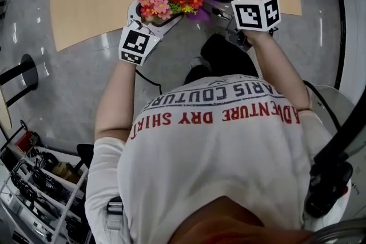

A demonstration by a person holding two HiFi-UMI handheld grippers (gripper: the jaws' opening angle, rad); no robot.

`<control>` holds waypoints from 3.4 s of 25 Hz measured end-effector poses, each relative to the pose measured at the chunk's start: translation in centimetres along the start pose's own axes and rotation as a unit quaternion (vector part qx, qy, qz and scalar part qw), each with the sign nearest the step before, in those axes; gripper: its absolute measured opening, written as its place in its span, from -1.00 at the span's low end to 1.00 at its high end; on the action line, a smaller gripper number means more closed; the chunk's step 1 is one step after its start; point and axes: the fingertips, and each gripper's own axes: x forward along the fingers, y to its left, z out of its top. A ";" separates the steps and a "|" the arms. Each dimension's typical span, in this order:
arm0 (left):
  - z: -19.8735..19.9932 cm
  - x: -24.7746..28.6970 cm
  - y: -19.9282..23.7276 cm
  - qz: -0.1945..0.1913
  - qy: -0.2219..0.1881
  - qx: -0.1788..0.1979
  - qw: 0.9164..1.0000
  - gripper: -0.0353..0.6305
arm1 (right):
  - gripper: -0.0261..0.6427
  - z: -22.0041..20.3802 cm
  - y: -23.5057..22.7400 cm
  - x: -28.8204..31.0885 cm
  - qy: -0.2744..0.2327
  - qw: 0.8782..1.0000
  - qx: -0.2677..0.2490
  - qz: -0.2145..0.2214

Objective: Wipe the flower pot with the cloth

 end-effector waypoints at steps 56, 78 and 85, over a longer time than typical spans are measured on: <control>-1.7 1.1 0.3 0.306 0.021 -0.154 0.939 0.45 | -0.73 -5.2 -3.3 -6.8 -0.059 0.992 0.031 -0.107; -0.8 -0.6 0.8 -0.020 0.030 -0.022 0.999 0.44 | -0.73 3.1 -2.5 -2.1 0.004 0.998 -0.025 0.060; -0.8 -0.8 0.9 -0.022 0.021 -0.018 0.999 0.44 | -0.73 3.4 -0.9 0.5 0.057 0.988 -0.083 0.113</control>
